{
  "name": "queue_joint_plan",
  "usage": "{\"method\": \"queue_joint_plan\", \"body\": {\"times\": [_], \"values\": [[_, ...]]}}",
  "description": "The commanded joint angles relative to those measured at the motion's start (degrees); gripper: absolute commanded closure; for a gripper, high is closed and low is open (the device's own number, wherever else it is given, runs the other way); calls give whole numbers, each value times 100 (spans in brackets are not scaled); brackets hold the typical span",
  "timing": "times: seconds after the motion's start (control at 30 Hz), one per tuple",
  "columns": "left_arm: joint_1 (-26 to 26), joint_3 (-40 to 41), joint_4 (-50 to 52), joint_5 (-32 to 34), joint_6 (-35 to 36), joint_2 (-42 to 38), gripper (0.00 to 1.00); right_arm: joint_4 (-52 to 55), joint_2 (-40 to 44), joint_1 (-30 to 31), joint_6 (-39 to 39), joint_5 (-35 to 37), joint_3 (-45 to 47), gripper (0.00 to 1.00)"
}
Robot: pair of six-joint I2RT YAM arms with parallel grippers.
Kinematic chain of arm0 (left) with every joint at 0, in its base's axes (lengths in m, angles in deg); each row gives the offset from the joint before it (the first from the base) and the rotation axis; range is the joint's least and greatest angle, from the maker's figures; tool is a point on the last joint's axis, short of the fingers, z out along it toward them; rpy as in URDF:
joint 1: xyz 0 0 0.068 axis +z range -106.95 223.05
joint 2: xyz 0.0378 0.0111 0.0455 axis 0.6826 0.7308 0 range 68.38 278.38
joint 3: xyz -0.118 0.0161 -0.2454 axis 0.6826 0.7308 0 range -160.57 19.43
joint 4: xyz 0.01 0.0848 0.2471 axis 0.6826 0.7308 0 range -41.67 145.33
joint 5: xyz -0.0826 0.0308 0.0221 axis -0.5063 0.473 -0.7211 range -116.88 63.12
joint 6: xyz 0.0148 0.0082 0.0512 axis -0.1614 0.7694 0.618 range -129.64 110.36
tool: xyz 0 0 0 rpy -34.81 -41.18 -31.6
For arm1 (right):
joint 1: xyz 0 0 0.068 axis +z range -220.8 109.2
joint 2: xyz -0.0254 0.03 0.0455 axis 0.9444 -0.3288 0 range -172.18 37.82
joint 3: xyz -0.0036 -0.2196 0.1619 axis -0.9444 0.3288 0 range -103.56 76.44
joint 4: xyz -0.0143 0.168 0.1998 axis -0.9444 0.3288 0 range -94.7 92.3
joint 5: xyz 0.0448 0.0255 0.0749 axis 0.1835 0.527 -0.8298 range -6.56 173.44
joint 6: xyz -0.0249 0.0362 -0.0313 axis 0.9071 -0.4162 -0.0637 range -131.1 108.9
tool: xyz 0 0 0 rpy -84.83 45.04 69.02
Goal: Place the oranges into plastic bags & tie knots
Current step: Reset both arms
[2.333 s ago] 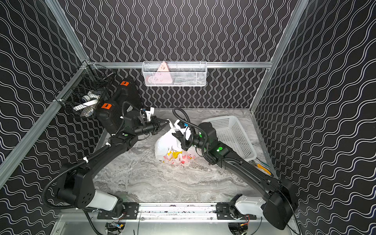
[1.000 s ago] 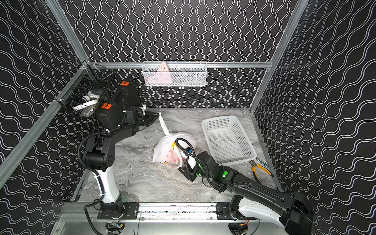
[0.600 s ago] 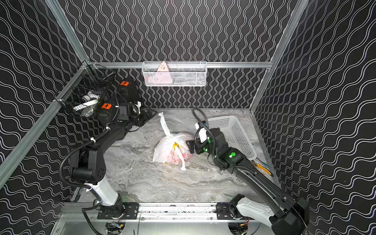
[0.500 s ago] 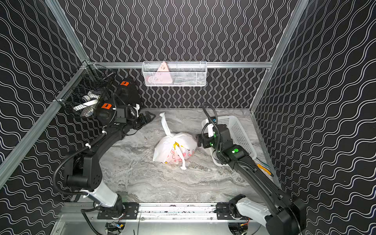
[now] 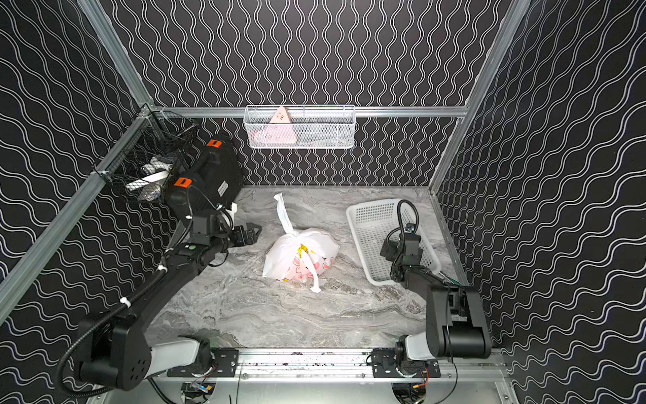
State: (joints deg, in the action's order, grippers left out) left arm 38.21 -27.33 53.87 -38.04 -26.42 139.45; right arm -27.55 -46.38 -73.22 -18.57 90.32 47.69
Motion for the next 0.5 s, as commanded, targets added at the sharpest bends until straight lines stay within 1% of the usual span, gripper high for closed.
{"method": "queue_joint_plan", "body": {"times": [0.0,0.03,0.1,0.13,0.2,0.27,0.33,0.37,0.4,0.43,0.47], "values": [[1,453,-542,800,779,-212,1,-2668,-384,-110,159,-483,582,2],[-1,662,-750,875,933,-299,1,-3308,-587,-110,224,-641,826,2],[7,1289,-1496,1205,1171,-563,1,-4195,-1122,-110,233,-505,984,1],[9,1548,-1868,1387,1278,-658,1,-4188,-1239,-109,191,-463,921,0],[48,1995,-2517,1657,1517,-662,1,-2477,-913,-110,211,-492,342,0],[112,2267,-3054,1764,1678,-357,1,-3519,-1190,-102,236,-464,582,0],[150,2559,-3835,1890,1700,161,1,-2812,-975,-101,177,-373,460,0],[158,2735,-4398,1938,1655,452,1,-2742,-934,-95,176,-348,440,0],[163,2812,-4933,2000,1640,714,1,-3046,-1021,-97,201,-369,515,0],[159,2756,-5056,1974,1609,852,1,-3404,-1140,-93,225,-420,570,0],[161,2788,-5465,1961,1583,1067,1,-3228,-1099,-88,233,-397,553,0]]}}
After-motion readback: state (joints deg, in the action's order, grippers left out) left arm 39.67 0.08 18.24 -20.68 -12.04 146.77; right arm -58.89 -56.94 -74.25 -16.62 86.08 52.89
